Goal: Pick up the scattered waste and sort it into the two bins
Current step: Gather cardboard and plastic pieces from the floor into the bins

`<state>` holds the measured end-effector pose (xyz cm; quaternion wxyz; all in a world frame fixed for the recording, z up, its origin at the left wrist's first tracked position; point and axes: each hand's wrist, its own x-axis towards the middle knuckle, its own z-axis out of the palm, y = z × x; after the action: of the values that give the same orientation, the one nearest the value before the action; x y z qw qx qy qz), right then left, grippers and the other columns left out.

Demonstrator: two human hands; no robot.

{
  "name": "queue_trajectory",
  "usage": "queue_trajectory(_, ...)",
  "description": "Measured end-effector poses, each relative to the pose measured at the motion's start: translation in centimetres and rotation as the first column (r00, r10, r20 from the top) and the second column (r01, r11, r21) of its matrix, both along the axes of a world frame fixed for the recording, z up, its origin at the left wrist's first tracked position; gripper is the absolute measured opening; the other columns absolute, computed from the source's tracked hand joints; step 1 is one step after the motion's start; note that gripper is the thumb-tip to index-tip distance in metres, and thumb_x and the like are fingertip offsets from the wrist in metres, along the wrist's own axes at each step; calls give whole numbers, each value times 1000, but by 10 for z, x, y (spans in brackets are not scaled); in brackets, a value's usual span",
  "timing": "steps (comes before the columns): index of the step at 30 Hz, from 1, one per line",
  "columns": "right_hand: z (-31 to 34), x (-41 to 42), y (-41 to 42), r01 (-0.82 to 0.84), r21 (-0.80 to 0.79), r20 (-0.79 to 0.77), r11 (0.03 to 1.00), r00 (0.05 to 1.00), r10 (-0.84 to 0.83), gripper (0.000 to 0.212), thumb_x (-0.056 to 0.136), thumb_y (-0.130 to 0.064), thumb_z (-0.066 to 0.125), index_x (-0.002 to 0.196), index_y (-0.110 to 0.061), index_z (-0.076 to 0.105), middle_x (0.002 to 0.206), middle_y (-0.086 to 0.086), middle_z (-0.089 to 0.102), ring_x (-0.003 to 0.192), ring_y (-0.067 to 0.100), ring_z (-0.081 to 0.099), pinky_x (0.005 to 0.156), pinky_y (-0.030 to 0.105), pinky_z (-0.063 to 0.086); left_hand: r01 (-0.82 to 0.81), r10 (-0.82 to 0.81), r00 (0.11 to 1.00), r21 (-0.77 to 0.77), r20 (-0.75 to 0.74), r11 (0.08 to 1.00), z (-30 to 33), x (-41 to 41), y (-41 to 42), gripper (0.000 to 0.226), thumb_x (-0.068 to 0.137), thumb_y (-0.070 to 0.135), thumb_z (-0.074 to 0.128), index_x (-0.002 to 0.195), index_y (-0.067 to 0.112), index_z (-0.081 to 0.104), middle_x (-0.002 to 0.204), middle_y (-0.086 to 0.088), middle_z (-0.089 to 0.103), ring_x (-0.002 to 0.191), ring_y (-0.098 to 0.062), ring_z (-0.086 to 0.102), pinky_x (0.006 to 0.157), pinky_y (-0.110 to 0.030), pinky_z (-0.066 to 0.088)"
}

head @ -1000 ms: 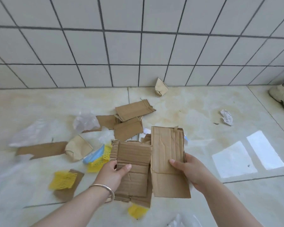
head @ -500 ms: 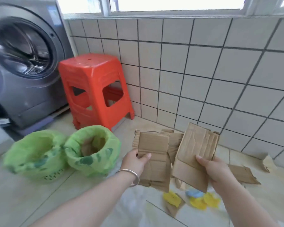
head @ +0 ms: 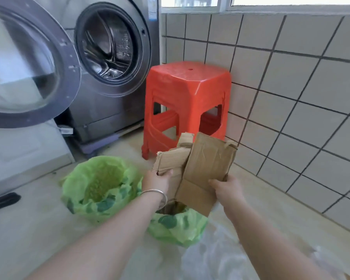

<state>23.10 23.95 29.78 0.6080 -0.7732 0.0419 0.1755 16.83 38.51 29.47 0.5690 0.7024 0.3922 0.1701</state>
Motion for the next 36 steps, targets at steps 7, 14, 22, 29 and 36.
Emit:
queue_trajectory(7,-60,23,69,31,7,-8,1000,1000,-31,22,87,-6,60,106,-14,54,86,-2,56,83,20,52,79,34,45,-153,159,987,-142,27,978,-54,26,48,32,84,15,65,115,8,64,103,-12,67,85,-21,53,78,-26,39)
queue_trajectory(14,-111,29,80,11,-85,-86,996,996,-18,22,83,-3,59,103,-14,56,88,4,58,82,26,54,81,40,50,-17,3,996,-164,-88,986,-93,23,64,31,84,9,64,115,12,62,96,-3,62,87,-19,52,78,-24,35)
queue_trajectory(22,-125,16,99,-211,-423,18,881,970,241,38,90,-8,50,128,-11,50,115,13,64,106,33,58,81,31,45,229,-139,891,164,-432,960,-112,32,52,33,86,15,55,119,11,56,117,-14,63,107,-34,59,85,-31,45)
queue_trajectory(29,-125,18,104,-249,-537,75,806,937,340,49,87,-14,54,133,-11,38,125,12,55,113,30,55,86,34,45,363,-313,797,-6,-517,932,-111,40,51,68,79,23,62,140,13,34,133,-10,53,118,-30,53,94,-31,43)
queue_trajectory(36,-128,20,110,-240,-688,207,685,839,502,33,94,-21,44,126,-21,52,123,6,56,108,28,58,82,35,49,528,-309,713,191,-630,827,-112,42,55,41,86,17,49,126,14,49,123,-11,60,108,-31,58,85,-31,45)
